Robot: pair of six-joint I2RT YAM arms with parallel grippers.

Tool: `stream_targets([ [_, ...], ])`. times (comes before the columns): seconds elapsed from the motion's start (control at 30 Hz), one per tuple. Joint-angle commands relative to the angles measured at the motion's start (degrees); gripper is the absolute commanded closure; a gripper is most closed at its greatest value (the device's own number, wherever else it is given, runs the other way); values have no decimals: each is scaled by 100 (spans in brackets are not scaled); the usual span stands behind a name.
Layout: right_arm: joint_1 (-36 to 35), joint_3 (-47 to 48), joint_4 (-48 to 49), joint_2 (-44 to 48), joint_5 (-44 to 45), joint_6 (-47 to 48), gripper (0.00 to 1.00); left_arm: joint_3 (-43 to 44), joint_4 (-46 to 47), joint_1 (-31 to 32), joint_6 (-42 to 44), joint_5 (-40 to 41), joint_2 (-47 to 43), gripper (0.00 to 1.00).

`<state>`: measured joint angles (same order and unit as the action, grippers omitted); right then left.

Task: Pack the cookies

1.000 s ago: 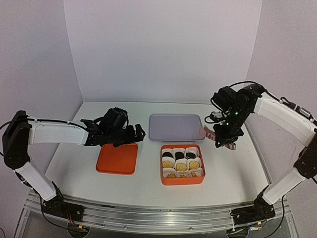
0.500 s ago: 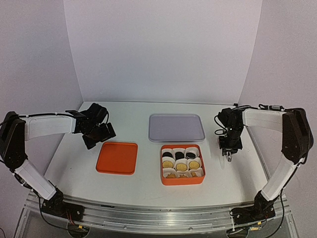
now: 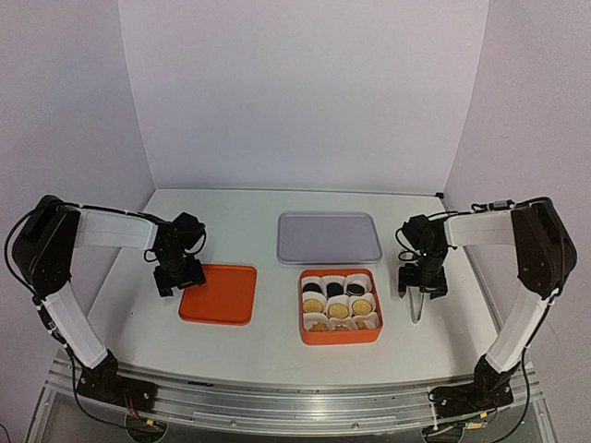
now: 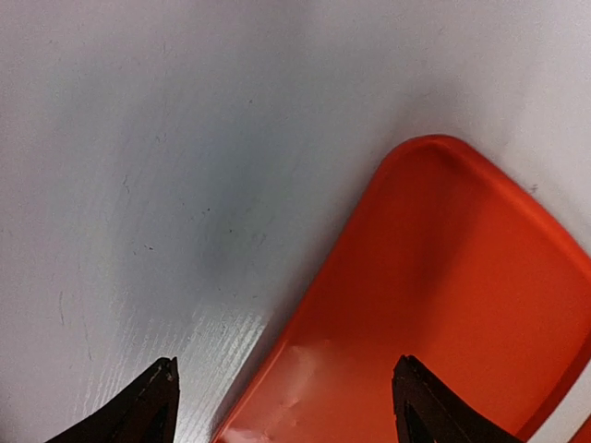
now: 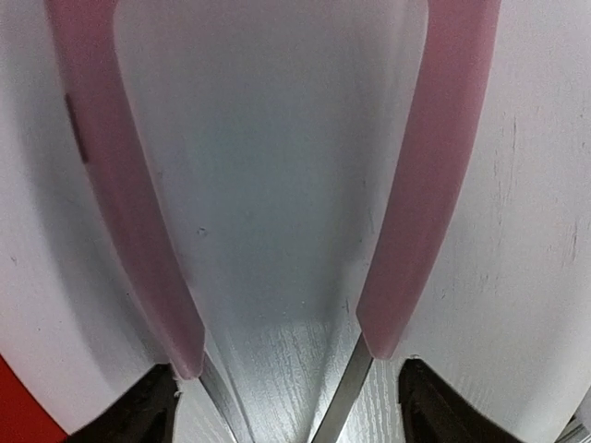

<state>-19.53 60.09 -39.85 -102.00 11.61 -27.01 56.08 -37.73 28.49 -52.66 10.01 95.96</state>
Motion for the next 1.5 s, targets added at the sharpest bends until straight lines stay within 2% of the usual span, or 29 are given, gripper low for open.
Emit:
stream_targets([
  [0.0,23,-54,41,637,-1,-34,10,302,-141,-70,302,-60,380,28],
  [0.2,26,-91,38,1179,-114,53,8,266,256,-279,757,-533,689,48],
  [0.4,24,-146,38,1394,-4,89,8,133,557,-283,1013,-965,944,80],
  [0.5,28,-128,38,1488,-28,117,8,92,602,-280,1081,-982,972,99],
  [0.7,27,-26,35,1694,-414,412,8,183,626,-80,1287,-688,650,100],
  [0.83,20,1,221,1931,-1226,1117,7,652,324,403,1363,17,329,100],
  [0.9,-43,-72,559,2113,-2015,1561,7,980,-27,643,1295,386,244,100],
  [0.97,-254,-188,932,2264,-2497,2217,7,1346,-288,792,1205,593,169,100],
  [1.03,-662,-240,1266,2377,-2613,2841,9,1571,-501,845,1088,588,77,100],
  [1.1,-1123,-336,1621,2442,-2804,3992,15,1793,-691,876,1014,547,-15,100],
  [1.17,-1463,-413,1999,2421,-2989,4757,16,1967,-824,902,1024,504,-151,100],
  [1.33,-1775,-266,2698,2181,-3802,5847,18,2202,-1130,904,1182,483,-690,100],
  [1.47,-1974,-359,3288,2047,-4138,7177,15,2033,-860,904,1634,-58,-1274,100],
])
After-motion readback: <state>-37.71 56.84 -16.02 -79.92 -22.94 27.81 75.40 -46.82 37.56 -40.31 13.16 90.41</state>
